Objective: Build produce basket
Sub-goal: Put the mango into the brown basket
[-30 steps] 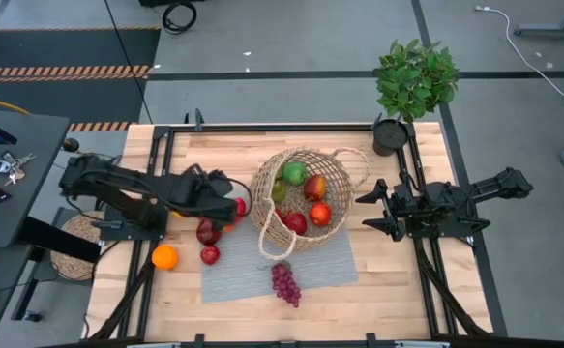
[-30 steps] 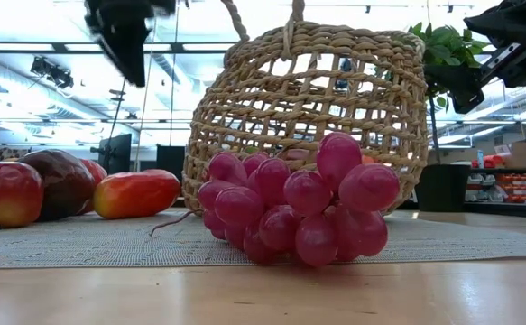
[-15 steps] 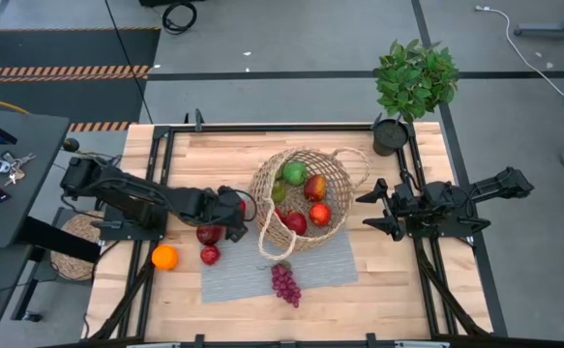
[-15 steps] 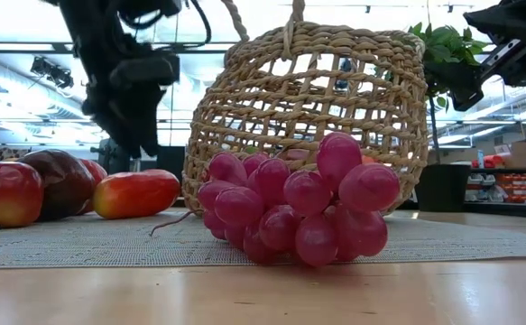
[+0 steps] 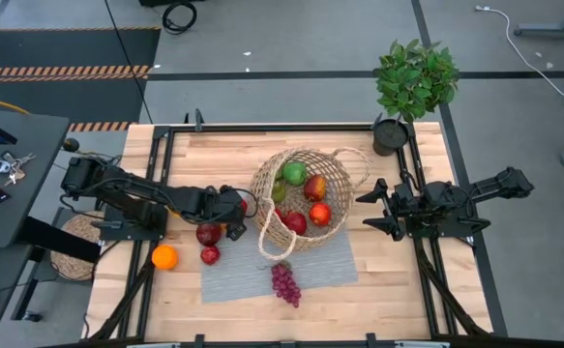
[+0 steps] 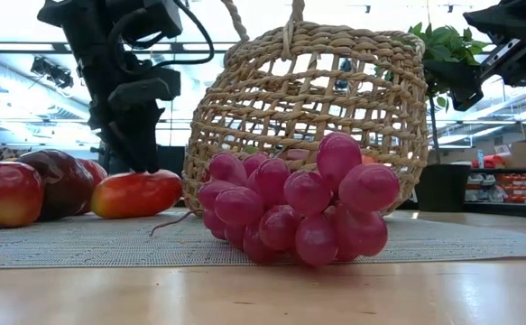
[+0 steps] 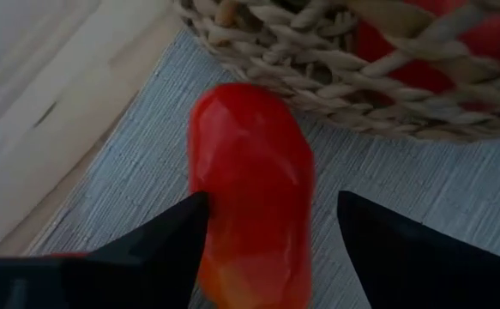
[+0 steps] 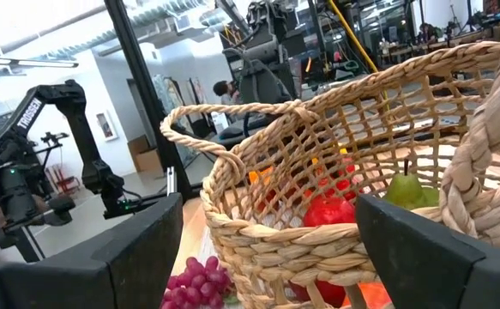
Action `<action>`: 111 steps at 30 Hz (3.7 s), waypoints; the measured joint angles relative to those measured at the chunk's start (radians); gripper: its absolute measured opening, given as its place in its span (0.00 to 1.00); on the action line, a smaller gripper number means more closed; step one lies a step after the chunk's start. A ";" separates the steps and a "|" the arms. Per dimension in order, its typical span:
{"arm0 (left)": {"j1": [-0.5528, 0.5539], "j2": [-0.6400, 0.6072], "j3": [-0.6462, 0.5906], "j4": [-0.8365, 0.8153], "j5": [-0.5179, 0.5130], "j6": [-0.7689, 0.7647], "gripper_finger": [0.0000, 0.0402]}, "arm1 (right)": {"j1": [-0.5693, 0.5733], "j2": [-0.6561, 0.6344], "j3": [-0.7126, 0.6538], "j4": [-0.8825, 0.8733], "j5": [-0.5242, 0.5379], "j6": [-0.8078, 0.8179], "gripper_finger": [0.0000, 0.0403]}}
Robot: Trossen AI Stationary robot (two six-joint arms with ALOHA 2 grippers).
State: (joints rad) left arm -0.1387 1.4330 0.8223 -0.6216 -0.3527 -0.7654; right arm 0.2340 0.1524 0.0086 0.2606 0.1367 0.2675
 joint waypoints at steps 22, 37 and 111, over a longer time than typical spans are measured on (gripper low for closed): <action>0.053 0.096 0.002 -0.007 0.028 0.049 0.91 | 0.000 0.000 0.000 -0.001 0.000 0.000 0.86; 0.059 0.155 0.002 -0.010 0.047 0.046 0.69 | 0.000 0.000 0.000 -0.001 0.000 0.000 0.86; -0.024 0.259 0.779 0.342 -0.278 2.358 0.68 | 0.000 0.036 0.000 0.040 0.000 0.000 0.86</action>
State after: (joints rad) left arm -0.1627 1.6919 1.6009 -0.2795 -0.6305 1.5923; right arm 0.2341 0.1879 0.0086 0.3002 0.1365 0.2675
